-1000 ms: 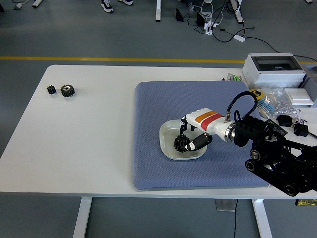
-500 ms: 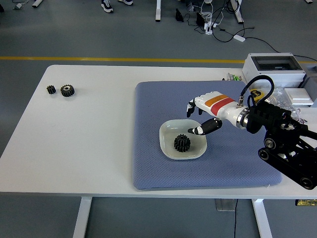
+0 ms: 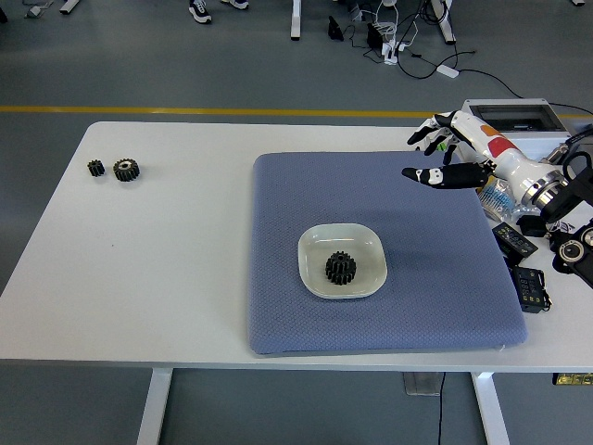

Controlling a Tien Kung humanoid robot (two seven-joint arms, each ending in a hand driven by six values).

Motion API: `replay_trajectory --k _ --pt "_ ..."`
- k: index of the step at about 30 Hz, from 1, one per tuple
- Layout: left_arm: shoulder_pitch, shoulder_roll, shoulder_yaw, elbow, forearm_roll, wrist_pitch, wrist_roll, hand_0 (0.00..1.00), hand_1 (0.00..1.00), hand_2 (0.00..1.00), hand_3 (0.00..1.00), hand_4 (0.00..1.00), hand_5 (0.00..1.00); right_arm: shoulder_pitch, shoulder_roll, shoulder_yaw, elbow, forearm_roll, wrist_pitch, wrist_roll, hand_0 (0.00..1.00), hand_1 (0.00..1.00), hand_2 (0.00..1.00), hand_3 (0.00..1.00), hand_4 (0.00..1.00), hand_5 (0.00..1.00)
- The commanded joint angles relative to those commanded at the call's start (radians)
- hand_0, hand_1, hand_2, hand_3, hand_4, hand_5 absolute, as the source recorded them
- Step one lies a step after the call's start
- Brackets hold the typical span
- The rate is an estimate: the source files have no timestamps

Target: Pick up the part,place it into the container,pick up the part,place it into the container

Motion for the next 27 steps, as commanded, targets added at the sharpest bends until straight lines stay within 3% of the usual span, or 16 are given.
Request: replay_trajectory --k 1,2,7,8,13,14,16,19,20,22,27 --pt "0.001 0.0 0.001 0.0 0.0 0.0 0.0 0.709 0.684 0.726 0.587 0.706 0.658 -0.016 -0.005 0.026 0.002 0.039 0.012 -0.004 0.489 0.588 0.708 0.587 0.947 0.408" --pt "0.001 0.0 0.001 0.0 0.0 0.0 -0.001 0.708 0.684 0.726 0.586 0.706 0.656 -0.034 -0.009 0.053 0.004 0.085 0.026 -0.009 0.677 0.702 0.796 0.734 0.998 0.635" --pt "0.001 0.0 0.008 0.0 -0.006 -0.001 -0.003 0.708 0.684 0.726 0.586 0.706 0.656 -0.104 -0.029 0.142 0.011 0.286 0.063 -0.006 0.677 0.702 0.796 0.734 0.998 0.635" --pt "0.003 -0.001 0.011 0.0 -0.008 -0.002 -0.003 0.709 0.684 0.725 0.586 0.707 0.657 -0.13 -0.036 0.169 0.01 0.338 0.071 0.004 0.755 0.728 0.808 0.767 0.998 0.667" --pt "0.007 0.001 0.018 0.0 -0.01 -0.002 -0.004 0.709 0.684 0.725 0.586 0.707 0.657 -0.202 -0.073 0.228 0.0 0.546 0.102 0.006 0.755 0.728 0.808 0.767 0.998 0.667" --pt "0.008 0.002 0.019 0.0 -0.01 -0.002 -0.005 0.708 0.684 0.722 0.586 0.707 0.655 -0.219 -0.082 0.241 0.0 0.592 0.111 0.003 0.774 0.738 0.808 0.766 0.998 0.724" --pt "0.01 0.004 0.02 0.0 -0.008 -0.002 -0.004 0.708 0.684 0.722 0.586 0.707 0.655 -0.248 -0.092 0.265 0.0 0.676 0.124 -0.002 0.774 0.738 0.808 0.766 0.998 0.724" --pt "0.011 0.005 0.024 0.0 -0.009 -0.002 -0.004 0.708 0.684 0.722 0.586 0.707 0.655 -0.289 -0.094 0.309 0.004 0.799 0.139 -0.009 0.774 0.738 0.808 0.766 0.998 0.724" --pt "0.011 0.005 0.027 0.0 -0.011 -0.002 -0.005 0.708 0.684 0.721 0.586 0.707 0.653 -0.305 -0.093 0.327 0.007 0.839 0.144 -0.013 0.794 0.762 0.818 0.814 0.998 0.801" --pt "0.008 0.004 0.033 0.0 -0.016 -0.003 -0.005 0.708 0.684 0.721 0.586 0.707 0.653 -0.332 -0.089 0.356 0.015 0.915 0.152 -0.019 0.794 0.762 0.818 0.814 0.998 0.801" --pt "0.002 0.003 0.046 0.0 -0.031 -0.005 -0.01 0.708 0.684 0.72 0.586 0.707 0.652 -0.411 -0.066 0.446 0.04 0.909 0.162 -0.035 0.801 0.778 0.826 0.83 0.998 0.815"
